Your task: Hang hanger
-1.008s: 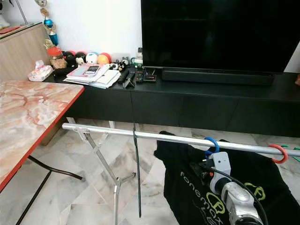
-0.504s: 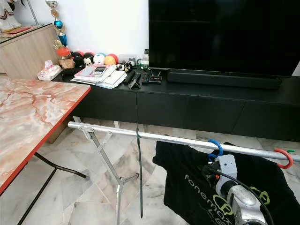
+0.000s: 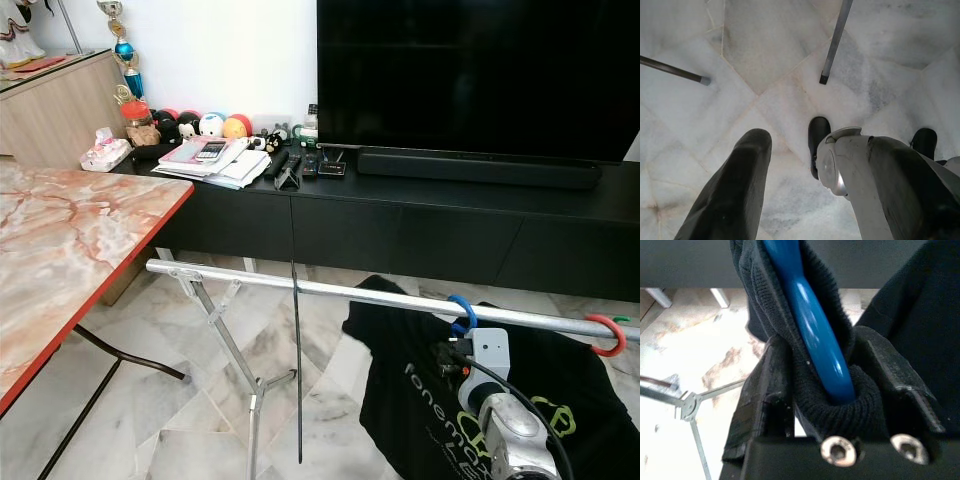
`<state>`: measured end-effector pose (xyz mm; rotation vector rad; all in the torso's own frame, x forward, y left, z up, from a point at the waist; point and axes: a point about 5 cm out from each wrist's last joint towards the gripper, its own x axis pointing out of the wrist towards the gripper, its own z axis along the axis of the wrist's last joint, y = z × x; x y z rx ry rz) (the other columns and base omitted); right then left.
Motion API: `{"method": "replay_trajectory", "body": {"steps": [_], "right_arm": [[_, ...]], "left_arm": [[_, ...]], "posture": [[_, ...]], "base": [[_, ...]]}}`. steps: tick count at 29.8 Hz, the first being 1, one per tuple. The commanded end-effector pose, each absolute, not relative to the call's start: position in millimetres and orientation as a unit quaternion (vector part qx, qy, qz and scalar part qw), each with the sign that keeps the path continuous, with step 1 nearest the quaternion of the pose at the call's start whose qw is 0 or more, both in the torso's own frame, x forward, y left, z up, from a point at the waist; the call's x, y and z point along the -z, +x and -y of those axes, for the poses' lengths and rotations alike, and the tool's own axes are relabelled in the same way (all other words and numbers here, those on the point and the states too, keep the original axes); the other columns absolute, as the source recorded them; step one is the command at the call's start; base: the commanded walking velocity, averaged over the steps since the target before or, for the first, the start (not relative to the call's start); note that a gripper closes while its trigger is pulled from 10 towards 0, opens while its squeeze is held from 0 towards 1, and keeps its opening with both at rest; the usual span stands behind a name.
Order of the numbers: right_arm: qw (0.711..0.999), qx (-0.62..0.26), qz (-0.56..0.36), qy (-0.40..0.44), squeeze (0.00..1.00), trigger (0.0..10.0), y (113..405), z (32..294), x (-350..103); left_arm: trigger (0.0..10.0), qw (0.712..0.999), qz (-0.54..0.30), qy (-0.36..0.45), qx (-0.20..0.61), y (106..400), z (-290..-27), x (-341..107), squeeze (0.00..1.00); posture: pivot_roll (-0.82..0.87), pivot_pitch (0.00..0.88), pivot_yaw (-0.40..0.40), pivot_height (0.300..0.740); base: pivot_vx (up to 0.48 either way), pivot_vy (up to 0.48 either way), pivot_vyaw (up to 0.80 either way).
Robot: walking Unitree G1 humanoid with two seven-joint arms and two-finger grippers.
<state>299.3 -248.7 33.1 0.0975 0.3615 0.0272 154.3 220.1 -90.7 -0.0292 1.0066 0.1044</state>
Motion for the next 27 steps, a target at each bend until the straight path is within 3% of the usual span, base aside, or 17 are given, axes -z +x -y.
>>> {"method": "replay_trajectory", "body": {"steps": [1, 5, 6, 13, 14, 22, 23, 27], "right_arm": [[0.981, 0.017, -0.186, 0.06, 0.0, 10.0, 292, 254, -28], [0.98, 0.021, -0.186, 0.071, 0.0, 10.0, 285, 253, -23], [0.979, 0.02, -0.183, 0.082, 1.0, 10.0, 284, 251, -22], [0.981, 0.011, -0.185, 0.064, 1.0, 10.0, 282, 249, -24], [0.98, 0.002, -0.189, 0.058, 0.0, 10.0, 282, 248, -24], [0.977, -0.047, -0.203, 0.05, 0.0, 10.0, 282, 240, -32], [0.977, -0.051, -0.199, 0.053, 1.0, 10.0, 284, 238, -35], [0.979, -0.055, -0.192, 0.041, 1.0, 10.0, 288, 237, -46]], "left_arm": [[10.0, 0.869, -0.493, -0.005, -0.046, 152, -220, 92, 0.0], [10.0, 0.869, -0.494, -0.001, -0.043, 152, -221, 92, 0.0], [10.0, 0.869, -0.494, 0.001, -0.042, 153, -222, 91, 0.0], [10.0, 0.87, -0.492, 0.005, -0.04, 155, -224, 90, 0.0], [10.0, 0.87, -0.491, 0.005, -0.039, 156, -224, 90, 0.0], [10.0, 0.87, -0.491, 0.006, -0.037, 156, -223, 90, 0.0], [10.0, 0.87, -0.491, 0.006, -0.037, 156, -223, 90, 0.0], [10.0, 0.87, -0.492, 0.005, -0.038, 156, -224, 90, 0.0]], "posture": [[0.05, 0.0, 0.007, 0.74], [0.05, 0.0, 0.016, 0.74], [0.04, 0.0, 0.021, 0.74], [0.04, 0.0, 0.025, 0.74], [0.04, 0.0, 0.025, 0.74], [0.03, 0.0, 0.022, 0.74], [0.03, 0.0, 0.018, 0.74], [0.03, 0.0, 0.015, 0.74]], "base": [[0.0, 0.0, 0.0], [0.0, 0.0, 0.0], [0.0, 0.0, 0.0], [0.0, 0.0, 0.0], [0.0, 0.0, 0.0], [0.0, 0.0, 0.0], [0.0, 0.0, 0.0], [0.0, 0.0, 0.0]]}}
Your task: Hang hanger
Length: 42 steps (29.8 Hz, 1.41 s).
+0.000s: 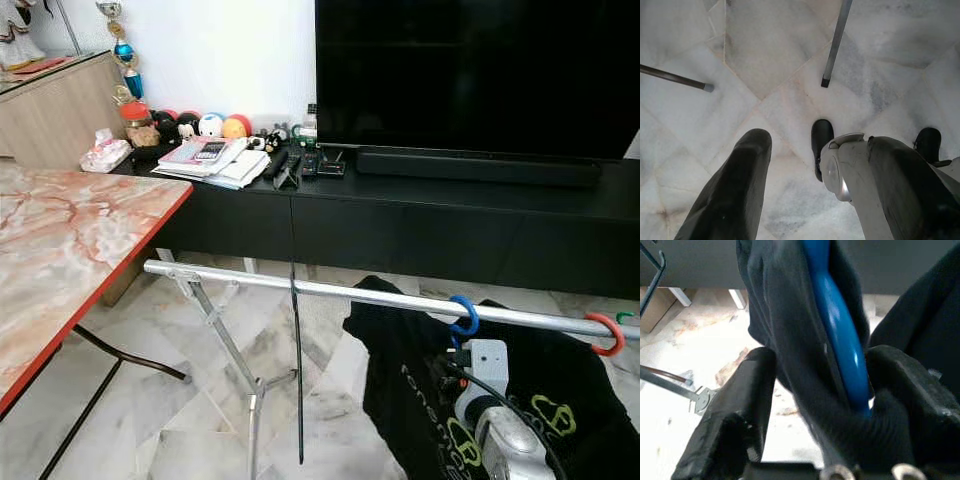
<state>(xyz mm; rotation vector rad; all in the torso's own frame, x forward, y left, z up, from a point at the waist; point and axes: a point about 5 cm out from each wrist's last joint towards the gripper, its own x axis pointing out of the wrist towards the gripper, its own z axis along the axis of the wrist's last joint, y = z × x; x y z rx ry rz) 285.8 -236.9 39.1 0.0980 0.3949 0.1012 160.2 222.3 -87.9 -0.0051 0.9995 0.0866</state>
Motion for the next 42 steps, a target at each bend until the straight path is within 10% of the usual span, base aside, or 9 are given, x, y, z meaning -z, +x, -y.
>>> {"method": "replay_trajectory", "body": {"steps": [1, 4, 5, 6, 7, 24, 27, 42], "right_arm": [[0.979, -0.055, -0.192, 0.041, 1.0, 10.0, 288, 237, -46], [0.977, -0.073, -0.199, 0.029, 1.0, 10.0, 288, 235, -55], [0.976, -0.081, -0.201, 0.023, 0.49, 10.0, 287, 235, -57], [0.975, -0.087, -0.203, 0.019, 0.49, 10.0, 287, 235, -59], [0.974, -0.093, -0.207, 0.015, 0.0, 10.0, 286, 236, -61], [0.945, -0.144, -0.289, -0.063, 0.0, 10.0, 288, 280, -67], [0.945, -0.144, -0.288, -0.059, 0.0, 0.0, 292, 280, -67], [0.938, -0.179, -0.293, -0.048, 0.0, 0.0, 293, 264, -55]], "left_arm": [[10.0, 0.87, -0.492, 0.005, -0.038, 156, -224, 90, 0.0], [10.0, 0.869, -0.493, 0.004, -0.04, 154, -228, 90, 0.0], [10.0, 0.869, -0.493, 0.004, -0.04, 153, -228, 90, 0.0], [10.0, 0.869, -0.493, 0.004, -0.04, 153, -228, 90, 0.0], [10.0, 0.869, -0.493, 0.004, -0.04, 153, -228, 90, 0.0], [10.0, 0.871, -0.491, -0.001, -0.03, 156, -219, 90, 0.0], [10.0, 0.871, -0.49, -0.001, -0.032, 156, -219, 90, 0.0], [10.0, 0.87, -0.491, 0.002, -0.032, 156, -220, 90, 0.0]], "posture": [[0.03, 0.0, 0.015, 0.74], [0.03, 0.0, 0.014, 0.74], [0.03, 0.0, 0.012, 0.74], [0.03, 0.0, 0.012, 0.74], [0.02, 0.0, 0.011, 0.74], [0.03, 0.0, 0.005, 0.74], [0.04, 0.0, 0.003, 0.74], [0.04, 0.0, 0.007, 0.74]], "base": [[0.0, 0.0, 0.0], [0.0, 0.0, 0.0], [0.0, 0.0, 0.0], [0.0, 0.0, 0.0], [0.0, 0.0, 0.0], [0.0, 0.0, 0.0], [0.0, 0.0, 0.0], [0.0, 0.0, 0.0]]}}
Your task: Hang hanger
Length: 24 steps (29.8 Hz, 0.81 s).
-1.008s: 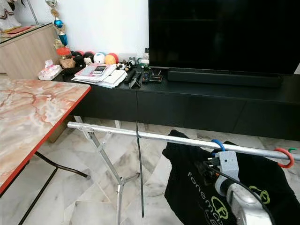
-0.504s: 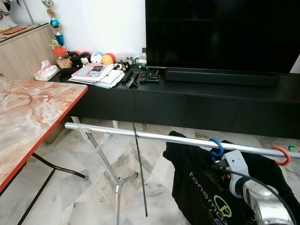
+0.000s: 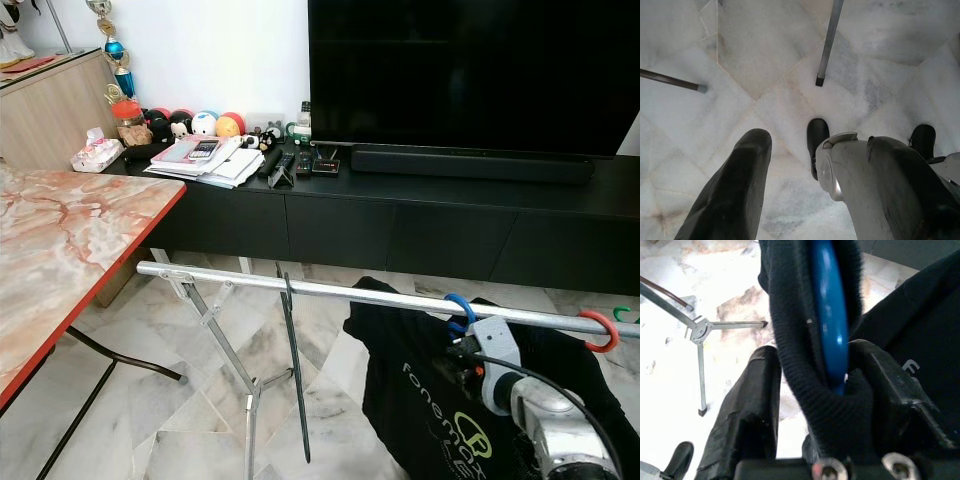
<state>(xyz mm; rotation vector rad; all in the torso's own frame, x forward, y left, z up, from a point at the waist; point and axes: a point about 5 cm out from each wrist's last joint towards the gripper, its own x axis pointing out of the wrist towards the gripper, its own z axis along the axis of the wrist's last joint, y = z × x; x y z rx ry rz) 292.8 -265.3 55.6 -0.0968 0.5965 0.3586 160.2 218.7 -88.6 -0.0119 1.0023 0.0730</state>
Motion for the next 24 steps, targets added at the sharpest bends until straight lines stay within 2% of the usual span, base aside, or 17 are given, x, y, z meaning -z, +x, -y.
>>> {"method": "replay_trajectory", "body": {"steps": [1, 9, 20, 24], "right_arm": [[0.937, -0.18, -0.296, -0.048, 0.0, 0.0, 292, 263, -52], [0.934, -0.179, -0.305, -0.053, 0.0, 0.0, 287, 261, -43], [0.947, -0.152, -0.28, -0.041, 0.0, 0.0, 289, 251, -44], [0.963, -0.108, -0.247, -0.02, 0.0, 0.0, 282, 244, -44]], "left_arm": [[10.0, 0.87, -0.492, 0.003, -0.031, 156, -220, 90, 0.0], [10.0, 0.868, -0.496, 0.011, -0.019, 155, -218, 91, 0.0], [10.0, 0.872, -0.488, 0.014, -0.016, 164, -214, 89, 0.0], [10.0, 0.872, -0.489, 0.017, -0.011, 166, -212, 88, 0.0]], "posture": [[0.04, 0.0, 0.009, 0.74], [0.03, 0.0, 0.014, 0.74], [0.02, 0.0, 0.013, 0.74], [0.02, 0.0, 0.02, 0.74]], "base": [[0.0, 0.0, 0.0], [0.0, 0.0, 0.0], [0.0, 0.0, 0.0], [0.0, 0.0, 0.0]]}}
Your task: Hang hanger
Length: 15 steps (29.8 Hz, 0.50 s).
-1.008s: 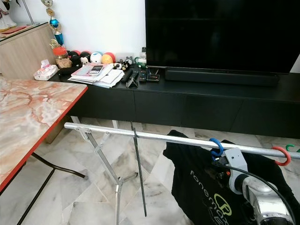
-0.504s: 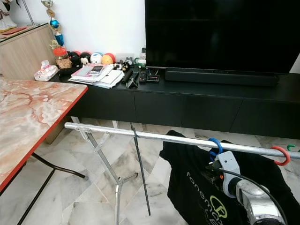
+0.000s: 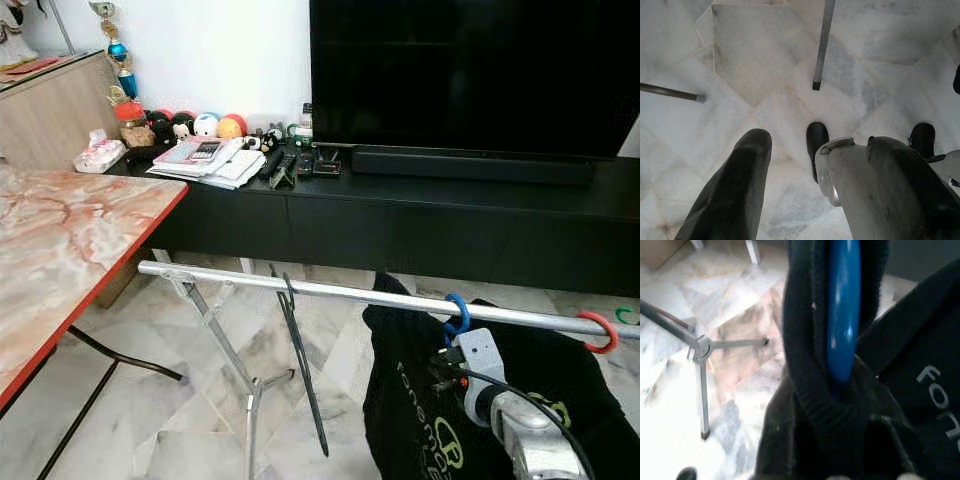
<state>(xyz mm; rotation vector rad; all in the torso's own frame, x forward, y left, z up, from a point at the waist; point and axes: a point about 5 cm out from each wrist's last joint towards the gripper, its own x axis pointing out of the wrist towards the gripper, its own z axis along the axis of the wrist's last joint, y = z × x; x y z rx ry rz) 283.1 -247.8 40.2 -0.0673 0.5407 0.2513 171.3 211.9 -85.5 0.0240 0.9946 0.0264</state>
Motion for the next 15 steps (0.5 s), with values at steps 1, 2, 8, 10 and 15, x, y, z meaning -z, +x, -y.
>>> {"method": "replay_trajectory", "body": {"steps": [1, 2, 8, 10, 15], "right_arm": [[0.963, -0.108, -0.247, -0.02, 0.0, 0.0, 282, 244, -44], [0.966, -0.097, -0.238, -0.013, 0.0, 0.0, 279, 242, -44], [0.987, -0.032, -0.159, 0.016, 0.0, 0.0, 274, 227, -59], [0.988, -0.029, -0.147, 0.021, 0.0, 0.0, 272, 222, -61], [0.991, -0.028, -0.123, 0.04, 0.0, 0.0, 259, 201, -66]], "left_arm": [[10.0, 0.872, -0.489, 0.017, -0.011, 166, -212, 88, 0.0], [10.0, 0.871, -0.49, 0.019, -0.009, 166, -213, 88, 0.0], [10.0, 0.866, -0.498, 0.031, -0.012, 158, -226, 88, 0.0], [10.0, 0.866, -0.499, 0.033, -0.013, 157, -229, 88, 0.0], [10.0, 0.865, -0.5, 0.042, -0.016, 156, -239, 86, 0.0]], "posture": [[0.02, 0.0, 0.02, 0.74], [0.02, 0.0, 0.023, 0.74], [0.01, 0.0, 0.04, 0.74], [0.01, 0.0, 0.042, 0.74], [-0.01, 0.0, 0.058, 0.74]], "base": [[0.0, 0.0, 0.0], [0.0, 0.0, 0.0], [0.0, 0.0, 0.0], [0.0, 0.0, 0.0], [0.0, 0.0, 0.0]]}}
